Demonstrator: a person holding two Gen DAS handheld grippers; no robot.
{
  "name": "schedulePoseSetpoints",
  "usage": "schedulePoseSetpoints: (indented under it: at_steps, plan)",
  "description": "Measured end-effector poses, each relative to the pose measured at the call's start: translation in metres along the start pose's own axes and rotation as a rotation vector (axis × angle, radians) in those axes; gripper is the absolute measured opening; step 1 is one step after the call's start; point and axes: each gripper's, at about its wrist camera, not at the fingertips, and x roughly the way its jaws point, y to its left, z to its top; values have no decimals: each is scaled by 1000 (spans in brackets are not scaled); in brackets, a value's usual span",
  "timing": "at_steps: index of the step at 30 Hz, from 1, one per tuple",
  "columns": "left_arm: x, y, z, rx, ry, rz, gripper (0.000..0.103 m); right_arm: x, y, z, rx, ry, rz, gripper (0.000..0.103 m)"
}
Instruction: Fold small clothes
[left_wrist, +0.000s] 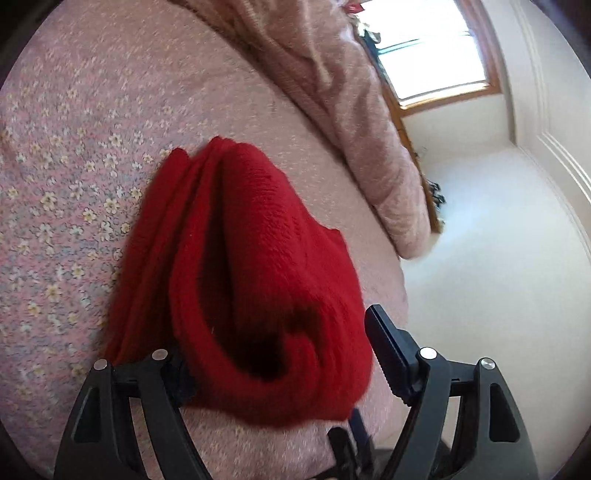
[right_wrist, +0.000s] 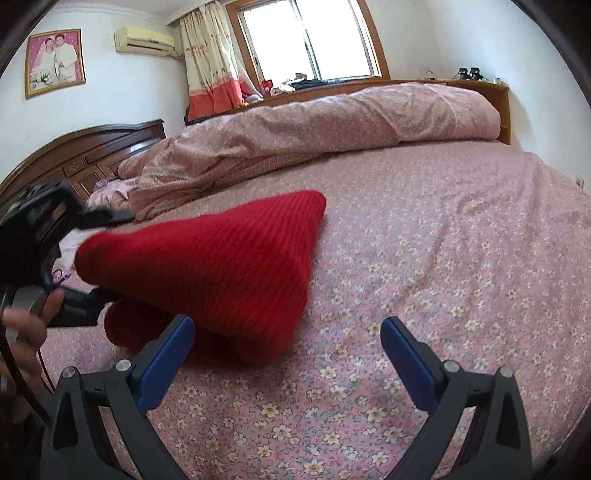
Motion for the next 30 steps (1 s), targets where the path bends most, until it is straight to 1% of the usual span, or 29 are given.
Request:
schedulePoseSetpoints:
  at_steps: [1, 2, 3, 5, 6, 8, 9, 12, 14, 16, 17, 18, 20, 22, 23, 24, 25, 26, 27, 28, 30]
  plan:
    - [1, 1, 1, -10, -7, 2, 73, 1, 1, -2, 3, 7, -1, 103]
    - [3, 2, 3, -20, -22, 8, 70, 4, 1, -4, 8, 19, 0, 103]
    - [4, -2, 5, -22, -43, 23, 49, 7, 1, -5, 11, 25, 0, 103]
    - [8, -13, 11, 19, -51, 68, 19, 14, 3, -8, 4, 41, -9, 103]
    - [7, -23, 13, 58, -60, 55, 18, 18, 5, -8, -6, 53, -24, 103]
    - [1, -39, 13, 108, -89, 6, 17, 25, 6, -7, -17, 60, -34, 103]
    - [-2, -51, 11, 149, -103, -30, 17, 28, 5, -6, -8, 53, -30, 103]
    - [-9, -81, 4, 256, -137, -105, 17, 33, 3, 0, 32, 26, -13, 103]
    - [-14, -94, -1, 316, -157, -131, 17, 39, 3, 4, 42, 10, -11, 103]
    - [-21, -100, -3, 353, -189, -137, 17, 43, 3, 7, 28, -19, -37, 102]
    - [-25, -99, -3, 360, -208, -131, 17, 44, -1, 6, 31, -37, -68, 102]
    - [-27, -94, -2, 360, -223, -110, 17, 46, -9, 3, 60, -30, -89, 102]
    - [-29, -81, -1, 348, -233, -68, 17, 48, -21, 0, 130, 3, -77, 102]
    - [-26, -63, -2, 340, -248, -9, 17, 40, -18, -2, 93, -23, -118, 102]
    - [-26, -53, -2, 324, -246, 15, 17, 32, -15, -3, 61, -56, -151, 102]
    - [-25, -42, -4, 301, -235, 29, 17, 26, -14, -4, 52, -80, -172, 102]
    - [-23, -34, -5, 285, -225, 38, 17, 22, -15, -6, 60, -93, -172, 102]
    - [-23, -24, -8, 270, -211, 51, 17, 21, -21, -8, 89, -84, -154, 102]
    - [-19, -17, -12, 263, -185, 79, 17, 24, -27, -10, 120, -52, -146, 102]
    - [-15, -13, -16, 272, -162, 114, 17, 27, -32, -12, 141, -20, -146, 102]
    - [-11, -7, -25, 299, -154, 168, 18, 31, -37, -16, 161, 16, -151, 102]
